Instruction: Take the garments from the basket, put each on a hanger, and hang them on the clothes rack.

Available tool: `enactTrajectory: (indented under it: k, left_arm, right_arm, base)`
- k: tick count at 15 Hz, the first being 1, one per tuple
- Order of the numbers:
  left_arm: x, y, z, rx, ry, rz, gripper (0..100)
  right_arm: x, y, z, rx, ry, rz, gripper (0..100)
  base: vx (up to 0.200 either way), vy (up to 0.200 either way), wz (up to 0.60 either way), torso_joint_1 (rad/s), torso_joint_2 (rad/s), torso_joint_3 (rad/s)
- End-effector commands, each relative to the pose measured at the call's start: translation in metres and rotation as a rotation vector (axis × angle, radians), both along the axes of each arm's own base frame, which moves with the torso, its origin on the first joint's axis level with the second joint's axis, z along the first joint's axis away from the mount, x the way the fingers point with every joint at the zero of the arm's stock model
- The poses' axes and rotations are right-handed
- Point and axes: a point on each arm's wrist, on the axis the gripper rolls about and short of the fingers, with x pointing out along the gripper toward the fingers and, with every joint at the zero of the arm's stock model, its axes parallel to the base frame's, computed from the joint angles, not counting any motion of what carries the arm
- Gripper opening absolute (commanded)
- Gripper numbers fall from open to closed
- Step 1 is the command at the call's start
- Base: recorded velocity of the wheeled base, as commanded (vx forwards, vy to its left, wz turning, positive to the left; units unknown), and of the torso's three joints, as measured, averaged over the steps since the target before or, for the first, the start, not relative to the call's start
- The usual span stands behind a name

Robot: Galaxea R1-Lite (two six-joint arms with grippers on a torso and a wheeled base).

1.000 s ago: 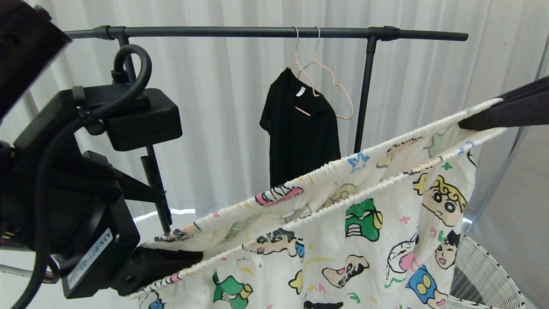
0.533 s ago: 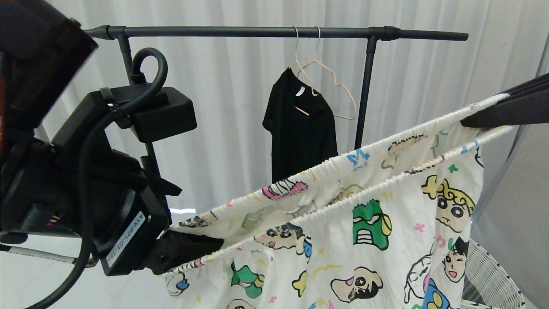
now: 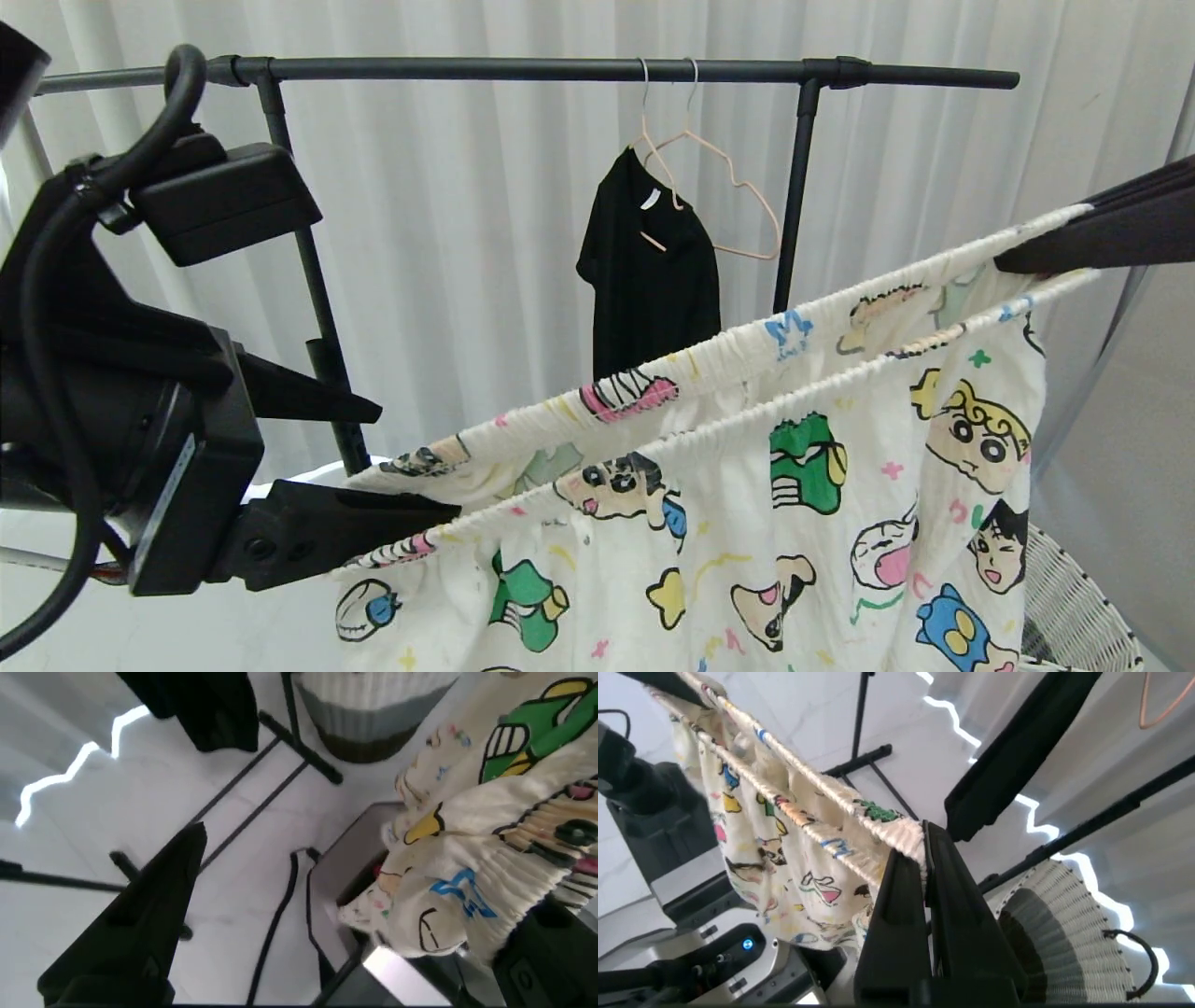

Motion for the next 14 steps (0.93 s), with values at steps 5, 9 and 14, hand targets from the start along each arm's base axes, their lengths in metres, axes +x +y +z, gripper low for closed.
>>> enactTrajectory:
  k: [5, 9, 14]
  left_arm:
    - [0.003, -0.003, -0.014, -0.081, -0.029, -0.059, 100]
    - [-0.003, 0.004, -0.013, -0.136, -0.092, -0.079, 100]
    - [-0.002, 0.014, -0.03, -0.031, -0.111, -0.009, 100]
  right_arm:
    - [-0.009, 0.01, 0.003, 0.03, -0.023, 0.077, 0]
    - [0.001, 0.014, 0.0, 0.015, -0.031, 0.011, 0]
    - [0.003, 0.01, 0.003, 0.025, -0.043, -0.014, 0]
  base:
    - [0.0, 0.0, 0.0, 0.0, 0.0, 0.0]
    - [0.0, 0.0, 0.0, 0.0, 0.0, 0.0]
    - [0.0, 0.0, 0.0, 0.0, 0.0, 0.0]
